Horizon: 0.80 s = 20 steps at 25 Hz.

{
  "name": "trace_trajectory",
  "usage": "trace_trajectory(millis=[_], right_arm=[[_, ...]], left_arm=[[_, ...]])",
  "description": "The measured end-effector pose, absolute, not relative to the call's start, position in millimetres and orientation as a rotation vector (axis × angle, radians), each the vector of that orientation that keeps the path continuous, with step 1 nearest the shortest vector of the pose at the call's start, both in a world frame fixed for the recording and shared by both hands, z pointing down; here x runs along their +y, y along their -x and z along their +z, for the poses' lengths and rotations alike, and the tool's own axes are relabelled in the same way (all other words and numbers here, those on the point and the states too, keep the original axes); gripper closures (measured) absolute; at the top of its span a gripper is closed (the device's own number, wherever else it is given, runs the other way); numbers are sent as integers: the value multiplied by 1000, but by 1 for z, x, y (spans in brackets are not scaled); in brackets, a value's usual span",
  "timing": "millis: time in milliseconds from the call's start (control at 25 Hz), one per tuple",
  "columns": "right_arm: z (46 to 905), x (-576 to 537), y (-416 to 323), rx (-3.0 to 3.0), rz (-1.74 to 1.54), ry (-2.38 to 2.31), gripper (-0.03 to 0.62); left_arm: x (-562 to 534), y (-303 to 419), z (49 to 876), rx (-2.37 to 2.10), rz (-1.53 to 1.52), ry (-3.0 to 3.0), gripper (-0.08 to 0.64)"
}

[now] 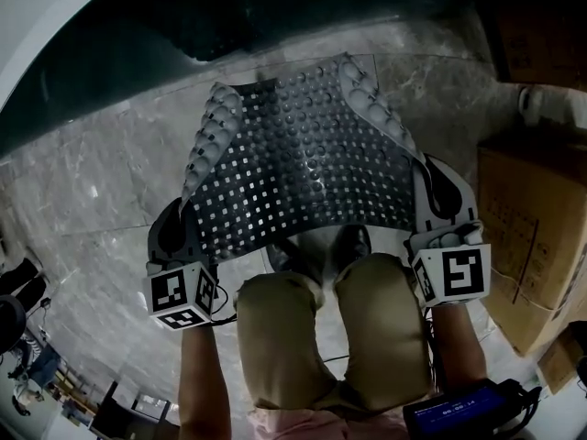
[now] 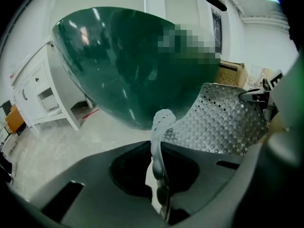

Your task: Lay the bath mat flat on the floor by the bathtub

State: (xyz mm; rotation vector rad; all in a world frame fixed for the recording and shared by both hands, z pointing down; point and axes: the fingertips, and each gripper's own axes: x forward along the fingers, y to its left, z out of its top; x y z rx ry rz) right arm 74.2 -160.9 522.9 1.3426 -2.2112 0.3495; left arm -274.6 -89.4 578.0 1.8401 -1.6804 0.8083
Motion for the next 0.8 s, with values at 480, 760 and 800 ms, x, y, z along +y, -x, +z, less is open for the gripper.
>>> trace_trajectory(millis=[480, 760, 800], right_arm=[[531, -161, -72, -2205, 342, -1323, 567], [520, -141, -83, -2184, 395, -1419, 568], [521, -140, -83, -2184, 397, -1423, 568]], left_arm=[[-84, 280, 589, -1670, 830, -1837, 525], [-95, 279, 562, -1640, 913, -1923, 525], [-97, 279, 562, -1641, 914, -1931, 525]])
